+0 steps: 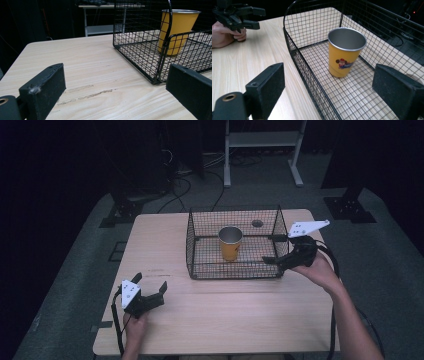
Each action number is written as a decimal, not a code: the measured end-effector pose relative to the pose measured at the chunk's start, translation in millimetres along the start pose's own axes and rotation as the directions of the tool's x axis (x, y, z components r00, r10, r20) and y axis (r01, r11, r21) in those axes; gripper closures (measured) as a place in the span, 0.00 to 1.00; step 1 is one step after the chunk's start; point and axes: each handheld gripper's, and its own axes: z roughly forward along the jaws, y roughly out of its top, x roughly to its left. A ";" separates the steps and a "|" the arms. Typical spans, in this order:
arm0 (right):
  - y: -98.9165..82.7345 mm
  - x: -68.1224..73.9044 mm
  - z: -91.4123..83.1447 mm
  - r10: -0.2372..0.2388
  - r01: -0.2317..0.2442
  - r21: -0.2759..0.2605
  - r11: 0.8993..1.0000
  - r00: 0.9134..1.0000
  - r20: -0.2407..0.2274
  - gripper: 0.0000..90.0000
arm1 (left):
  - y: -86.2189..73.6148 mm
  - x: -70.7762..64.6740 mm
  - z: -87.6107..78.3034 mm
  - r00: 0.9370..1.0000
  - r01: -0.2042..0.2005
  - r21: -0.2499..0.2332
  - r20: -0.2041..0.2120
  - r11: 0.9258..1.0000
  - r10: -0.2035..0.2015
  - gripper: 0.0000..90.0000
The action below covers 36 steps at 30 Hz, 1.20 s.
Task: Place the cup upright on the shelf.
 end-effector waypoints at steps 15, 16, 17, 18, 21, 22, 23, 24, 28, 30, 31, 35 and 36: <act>-20.6 2.0 -13.3 0.016 -0.016 -0.004 1.000 1.000 0.021 0.11 | -0.1 0.1 0.0 1.000 -0.001 0.001 -0.001 1.000 0.001 0.02; -21.6 2.8 -14.9 0.015 -0.015 -0.006 1.000 1.000 0.023 0.11 | 0.0 0.1 0.1 1.000 -0.001 0.001 -0.001 1.000 0.001 0.02; -22.2 3.2 -15.8 0.016 -0.016 -0.008 1.000 1.000 0.024 0.11 | -0.1 0.1 0.1 1.000 -0.002 0.001 -0.001 1.000 0.002 0.02; -23.3 3.8 -17.3 0.017 -0.016 -0.009 1.000 1.000 0.026 0.11 | -0.1 0.1 0.1 1.000 -0.001 0.001 -0.001 1.000 0.001 0.02; -26.4 4.1 -20.1 0.017 -0.016 -0.007 1.000 0.999 0.031 0.11 | -0.1 0.0 0.0 1.000 -0.001 0.002 -0.001 1.000 0.001 0.02; -27.3 4.1 -21.1 0.021 -0.021 -0.003 1.000 0.999 0.032 0.11 | 0.0 0.0 0.1 1.000 -0.001 0.002 -0.001 1.000 0.001 0.02; -28.5 4.2 -22.5 0.023 -0.023 -0.007 1.000 0.999 0.034 0.11 | -0.1 0.0 0.1 1.000 -0.002 0.002 -0.001 1.000 0.002 0.02; -29.8 4.1 -23.6 0.025 -0.024 -0.011 1.000 0.999 0.035 0.11 | -0.1 -0.1 0.1 1.000 -0.001 0.002 -0.001 1.000 0.001 0.02; -35.5 4.7 -28.0 0.031 -0.030 -0.009 1.000 0.999 0.044 0.11 | -0.2 -0.1 0.3 1.000 -0.001 0.003 -0.001 1.000 0.001 0.02; -38.8 4.2 -29.7 0.031 -0.031 -0.013 0.999 0.998 0.048 0.11 | -0.3 -0.3 0.5 1.000 -0.003 0.005 -0.001 1.000 0.003 0.02; -40.6 3.8 -30.2 0.036 -0.036 -0.010 0.999 0.998 0.048 0.11 | -0.3 -0.4 0.5 1.000 -0.003 0.005 -0.001 1.000 0.003 0.02; -45.9 3.1 -32.2 0.043 -0.043 -0.006 0.999 0.998 0.051 0.11 | -0.3 -0.1 0.6 1.000 0.001 0.006 -0.002 1.000 -0.001 0.02; -47.3 3.1 -33.2 0.048 -0.048 -0.007 0.999 0.997 0.052 0.11 | -0.3 0.0 0.6 1.000 0.002 0.007 -0.003 1.000 -0.002 0.02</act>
